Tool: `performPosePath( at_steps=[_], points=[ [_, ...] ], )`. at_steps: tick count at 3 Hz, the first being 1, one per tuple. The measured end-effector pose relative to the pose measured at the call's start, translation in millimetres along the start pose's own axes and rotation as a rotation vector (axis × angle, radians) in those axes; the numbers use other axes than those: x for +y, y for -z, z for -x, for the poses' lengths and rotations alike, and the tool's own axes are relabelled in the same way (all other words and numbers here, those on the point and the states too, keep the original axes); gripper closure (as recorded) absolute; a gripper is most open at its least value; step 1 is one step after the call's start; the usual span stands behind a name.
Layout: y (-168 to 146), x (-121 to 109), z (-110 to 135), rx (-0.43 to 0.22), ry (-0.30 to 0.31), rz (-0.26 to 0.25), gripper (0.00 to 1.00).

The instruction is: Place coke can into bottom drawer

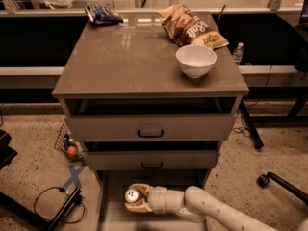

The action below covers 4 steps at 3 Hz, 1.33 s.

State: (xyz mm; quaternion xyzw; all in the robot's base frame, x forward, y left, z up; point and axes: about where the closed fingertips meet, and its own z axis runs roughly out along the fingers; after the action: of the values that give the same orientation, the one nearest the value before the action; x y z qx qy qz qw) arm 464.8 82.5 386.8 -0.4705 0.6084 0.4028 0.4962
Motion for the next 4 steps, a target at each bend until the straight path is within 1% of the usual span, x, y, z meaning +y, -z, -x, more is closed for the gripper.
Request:
performPosePath(
  at_steps=[1, 2, 3, 4],
  points=[
    [-13.4, -8.4, -70.0, -0.016, -0.013, 0.012, 1.00],
    [-18.2, -12.2, -116.4, -0.018, -0.037, 0.020, 1.00],
    [-22.4, -16.6, -154.2, -0.011, -0.070, 0.023, 1.00],
    [-22.6, -19.8, -157.5, -0.010, -0.071, 0.018, 0.84]
  ],
)
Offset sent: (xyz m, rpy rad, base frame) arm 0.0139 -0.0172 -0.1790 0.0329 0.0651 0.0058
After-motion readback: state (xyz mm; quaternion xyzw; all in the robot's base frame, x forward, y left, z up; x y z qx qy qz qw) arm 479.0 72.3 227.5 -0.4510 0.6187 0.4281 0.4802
